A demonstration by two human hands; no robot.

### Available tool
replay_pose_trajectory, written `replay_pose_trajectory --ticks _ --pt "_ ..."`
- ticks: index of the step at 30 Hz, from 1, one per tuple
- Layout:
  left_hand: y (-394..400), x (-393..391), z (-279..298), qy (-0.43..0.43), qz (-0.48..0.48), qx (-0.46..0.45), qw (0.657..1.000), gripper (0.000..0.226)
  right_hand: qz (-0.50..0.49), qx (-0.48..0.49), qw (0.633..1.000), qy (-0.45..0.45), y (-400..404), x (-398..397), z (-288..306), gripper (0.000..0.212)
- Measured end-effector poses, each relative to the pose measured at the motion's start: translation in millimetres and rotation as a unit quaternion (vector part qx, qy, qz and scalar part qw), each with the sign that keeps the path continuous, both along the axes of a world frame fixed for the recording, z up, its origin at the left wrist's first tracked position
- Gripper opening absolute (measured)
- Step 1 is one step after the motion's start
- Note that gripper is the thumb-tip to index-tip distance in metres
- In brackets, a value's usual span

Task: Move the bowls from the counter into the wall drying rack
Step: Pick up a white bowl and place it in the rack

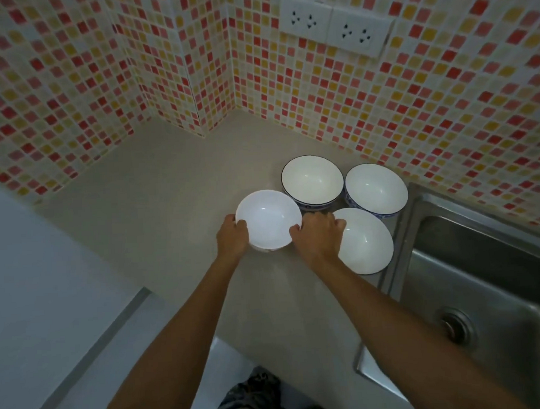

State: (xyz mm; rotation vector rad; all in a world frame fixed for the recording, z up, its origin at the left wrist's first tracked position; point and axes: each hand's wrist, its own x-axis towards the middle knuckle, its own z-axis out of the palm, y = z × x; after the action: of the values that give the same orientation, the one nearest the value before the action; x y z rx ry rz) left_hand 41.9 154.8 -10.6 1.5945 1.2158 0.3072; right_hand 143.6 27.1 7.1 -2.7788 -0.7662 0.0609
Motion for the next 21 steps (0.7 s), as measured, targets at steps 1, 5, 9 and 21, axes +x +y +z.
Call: replay_pose_trajectory --ticks 1,5,9,21 --pt "-5 2 4 -0.019 0.025 -0.010 0.999 0.037 -0.002 0.027 1.000 0.006 -3 -2 2 0.020" --pt "-29 16 29 -0.084 0.044 -0.040 0.995 0.035 -0.027 0.143 0.986 0.084 -27 -3 16 0.021" --pt "-57 44 52 -0.125 -0.006 -0.048 0.991 0.038 -0.072 0.186 0.976 0.093 -67 8 39 0.021" --pt "-231 141 101 -0.184 -0.195 -0.104 0.958 0.058 -0.189 0.256 0.947 0.047 -256 57 94 0.040"
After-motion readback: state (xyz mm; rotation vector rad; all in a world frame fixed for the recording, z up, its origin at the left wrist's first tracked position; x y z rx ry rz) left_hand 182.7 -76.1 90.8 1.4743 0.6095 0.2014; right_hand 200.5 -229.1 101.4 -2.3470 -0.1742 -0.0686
